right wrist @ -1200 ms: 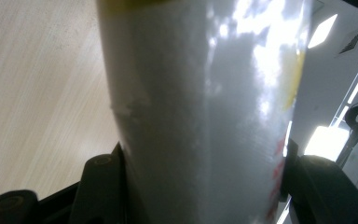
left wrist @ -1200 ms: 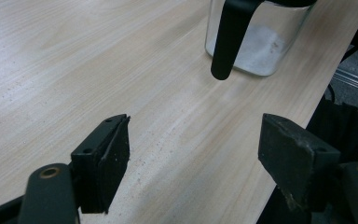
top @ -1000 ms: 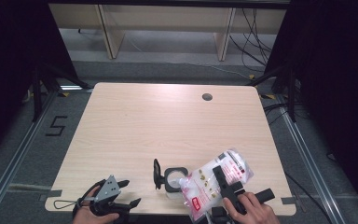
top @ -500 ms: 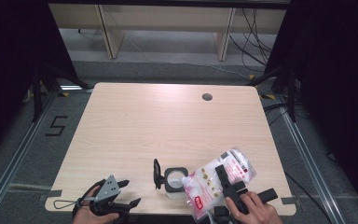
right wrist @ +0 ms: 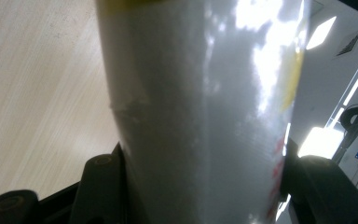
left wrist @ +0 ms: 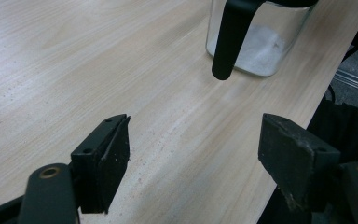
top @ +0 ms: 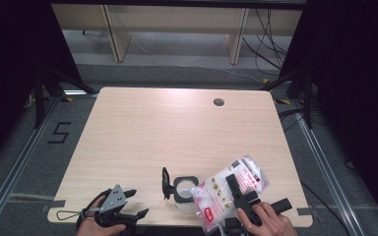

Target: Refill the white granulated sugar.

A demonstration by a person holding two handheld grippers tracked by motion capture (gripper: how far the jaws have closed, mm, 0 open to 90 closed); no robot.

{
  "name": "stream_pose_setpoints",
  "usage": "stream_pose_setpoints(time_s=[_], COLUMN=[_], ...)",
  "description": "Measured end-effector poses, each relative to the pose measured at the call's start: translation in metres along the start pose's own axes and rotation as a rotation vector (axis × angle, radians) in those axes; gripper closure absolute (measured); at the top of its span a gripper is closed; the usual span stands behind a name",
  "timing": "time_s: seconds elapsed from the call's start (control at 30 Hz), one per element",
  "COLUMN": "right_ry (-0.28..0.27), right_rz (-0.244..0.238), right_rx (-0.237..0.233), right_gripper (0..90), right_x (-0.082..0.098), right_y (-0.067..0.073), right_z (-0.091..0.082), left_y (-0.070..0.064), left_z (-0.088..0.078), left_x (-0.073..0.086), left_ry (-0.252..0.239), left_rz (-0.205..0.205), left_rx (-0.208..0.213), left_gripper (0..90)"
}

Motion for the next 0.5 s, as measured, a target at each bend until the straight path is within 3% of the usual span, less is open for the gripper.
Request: stream_pose_setpoints(time_s=[0.07, 0.43, 0.5], right_ry=[-0.002, 0.024, 0.024], right_rz=[0.016, 0.006, 0.028], right_rx=[0.003, 0.005, 0.004], right_gripper=[48.2, 48.2, 48.3], right_x=[0.0005, 0.0012, 0.0006], right_y=[0.0011, 0.0004, 0.0015], right_z=[0.0002, -0.0026, -0.0028], left_y=[0.0, -0.0001, 0.0], left_z=[0.0, 0.0002, 0.0001], left_x=[0.0, -0.0001, -0.0001], left_ry=[0.001, -0.002, -0.001], left_rz=[0.0, 0.001, 0.0], left_rx=[0.0, -0.003, 0.0], left_gripper=[24.4, 24.4, 24.4])
Point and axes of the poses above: each handheld gripper's, and its own axes: z roughly forward along the jaws, x roughly out of its underside, y roughly to its left, the point moved 4 cm from there along z, roughly forward along the jaws, and after that the axes turned 15 degrees about z, right-handed, at the moved point
